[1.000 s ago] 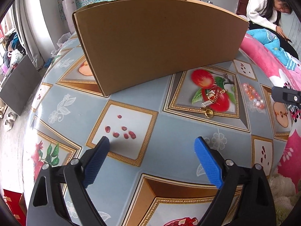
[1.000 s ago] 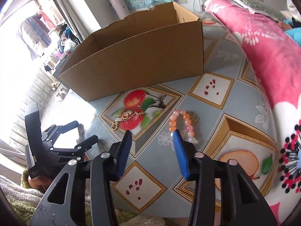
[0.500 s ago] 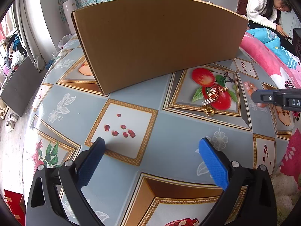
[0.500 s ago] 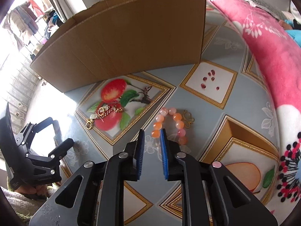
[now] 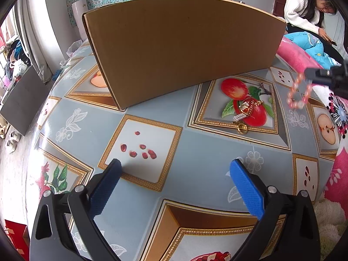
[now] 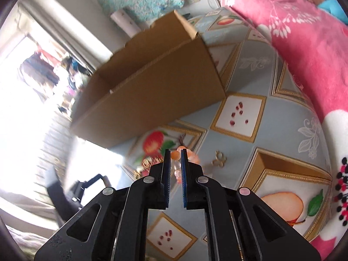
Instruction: Organize jewelry
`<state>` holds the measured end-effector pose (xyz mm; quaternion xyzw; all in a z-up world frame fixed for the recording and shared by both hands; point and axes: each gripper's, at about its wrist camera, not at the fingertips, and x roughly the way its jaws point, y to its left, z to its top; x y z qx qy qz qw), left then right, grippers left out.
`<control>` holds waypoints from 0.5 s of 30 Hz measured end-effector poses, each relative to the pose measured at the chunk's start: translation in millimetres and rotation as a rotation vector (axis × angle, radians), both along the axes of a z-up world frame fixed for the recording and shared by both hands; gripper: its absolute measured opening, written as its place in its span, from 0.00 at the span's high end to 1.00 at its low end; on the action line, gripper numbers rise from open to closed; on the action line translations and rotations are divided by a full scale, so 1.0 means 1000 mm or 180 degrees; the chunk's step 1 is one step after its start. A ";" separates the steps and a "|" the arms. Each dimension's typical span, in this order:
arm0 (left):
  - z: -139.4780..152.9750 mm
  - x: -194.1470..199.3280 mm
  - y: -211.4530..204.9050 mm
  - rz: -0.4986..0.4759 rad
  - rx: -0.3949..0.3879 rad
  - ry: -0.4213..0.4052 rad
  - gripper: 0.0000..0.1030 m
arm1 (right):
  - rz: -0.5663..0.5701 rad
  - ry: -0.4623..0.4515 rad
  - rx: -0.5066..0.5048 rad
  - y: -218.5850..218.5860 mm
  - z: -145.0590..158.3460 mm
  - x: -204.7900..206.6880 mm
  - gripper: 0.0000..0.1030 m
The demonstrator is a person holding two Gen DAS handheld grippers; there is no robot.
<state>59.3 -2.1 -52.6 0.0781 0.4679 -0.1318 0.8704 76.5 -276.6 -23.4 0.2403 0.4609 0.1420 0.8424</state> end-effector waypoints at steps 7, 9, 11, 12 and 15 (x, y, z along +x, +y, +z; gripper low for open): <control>0.001 0.001 0.000 -0.0003 0.0004 0.0010 0.05 | -0.0103 -0.0308 -0.0252 -0.012 0.027 0.032 0.93; 0.001 0.001 0.000 -0.0002 0.0005 0.0013 0.05 | -0.0114 -0.0356 -0.0432 -0.009 0.025 0.042 0.93; 0.001 0.001 0.000 -0.0003 0.0005 0.0011 0.05 | -0.0056 -0.0326 -0.0590 -0.001 0.015 0.052 0.89; 0.001 0.001 0.000 -0.0002 0.0005 0.0012 0.05 | -0.0030 -0.0283 -0.0631 0.002 0.010 0.053 0.88; 0.001 0.002 0.000 0.0000 0.0009 0.0019 0.05 | 0.0032 -0.0130 -0.0626 0.009 -0.006 0.052 0.81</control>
